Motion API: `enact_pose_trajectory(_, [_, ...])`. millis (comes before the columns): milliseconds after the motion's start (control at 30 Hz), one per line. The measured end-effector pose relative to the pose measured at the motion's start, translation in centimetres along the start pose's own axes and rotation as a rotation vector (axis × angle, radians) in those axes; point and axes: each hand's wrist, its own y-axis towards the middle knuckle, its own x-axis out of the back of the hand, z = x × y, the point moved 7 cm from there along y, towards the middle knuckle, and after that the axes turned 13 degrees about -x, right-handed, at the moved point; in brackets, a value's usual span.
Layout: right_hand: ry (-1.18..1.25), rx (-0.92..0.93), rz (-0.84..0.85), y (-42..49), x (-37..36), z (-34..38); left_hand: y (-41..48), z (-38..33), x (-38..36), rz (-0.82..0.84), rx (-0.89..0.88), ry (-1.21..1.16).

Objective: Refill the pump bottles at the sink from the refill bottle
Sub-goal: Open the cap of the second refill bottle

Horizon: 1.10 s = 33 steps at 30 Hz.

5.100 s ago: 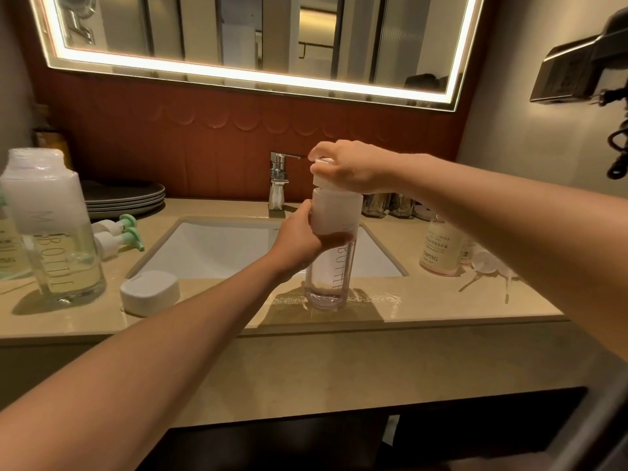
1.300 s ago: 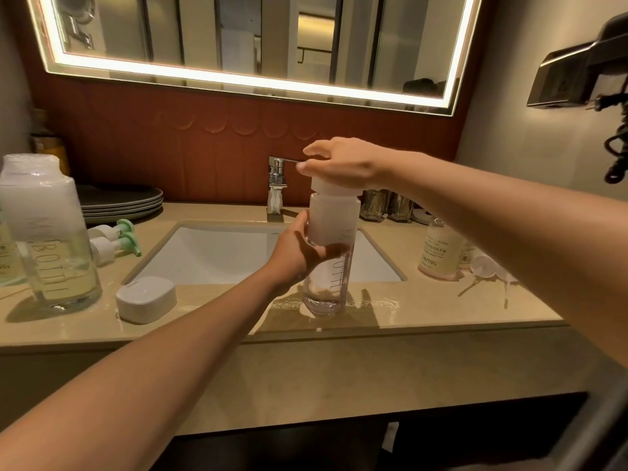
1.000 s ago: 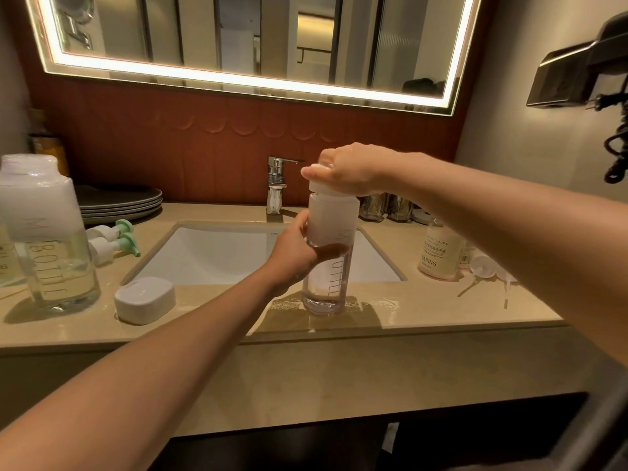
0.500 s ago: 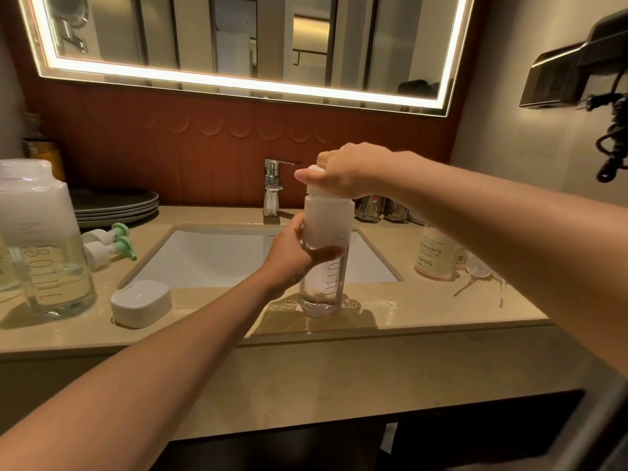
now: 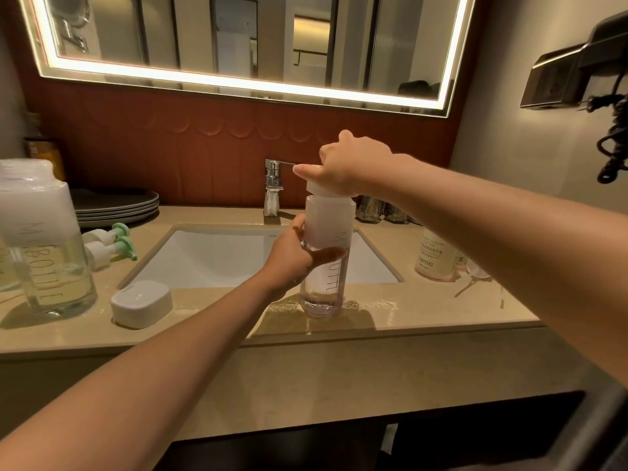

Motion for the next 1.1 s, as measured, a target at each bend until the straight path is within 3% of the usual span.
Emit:
enact_pose_trajectory(167, [0.252,0.142,0.242,-0.8,0.2,1.0,-0.1,-0.2,0.0,0.001,-0.016,0.049])
enact_pose_trajectory(300, [0.313,0.109,0.318,-0.7,0.2,0.9,-0.3,-0.3,0.0,0.010,-0.015,0.022])
enact_pose_trajectory(467, [0.201,0.054,0.240,0.0,-1.0,0.1,-0.3,-0.3,-0.1,-0.005,-0.018,0.017])
enact_pose_trajectory(600, [0.469,0.025,0.046,0.4,-0.2,-1.3,-0.7,-0.1,-0.2,0.013,-0.034,0.092])
enact_pose_trajectory(767, [0.637,-0.219,-0.164,-0.1,-1.5,-7.6,-2.3,2.0,-1.0,0.079,-0.006,0.182])
enact_pose_trajectory(933, [0.616,-0.372,0.032,-2.8,-10.0,-12.4,-2.8,2.9,-1.3,0.050,0.021,0.111])
enact_pose_trajectory(1100, [0.358,-0.397,0.201,-7.0,-18.1,-14.8,-2.5,3.0,-1.5,0.041,0.000,0.140])
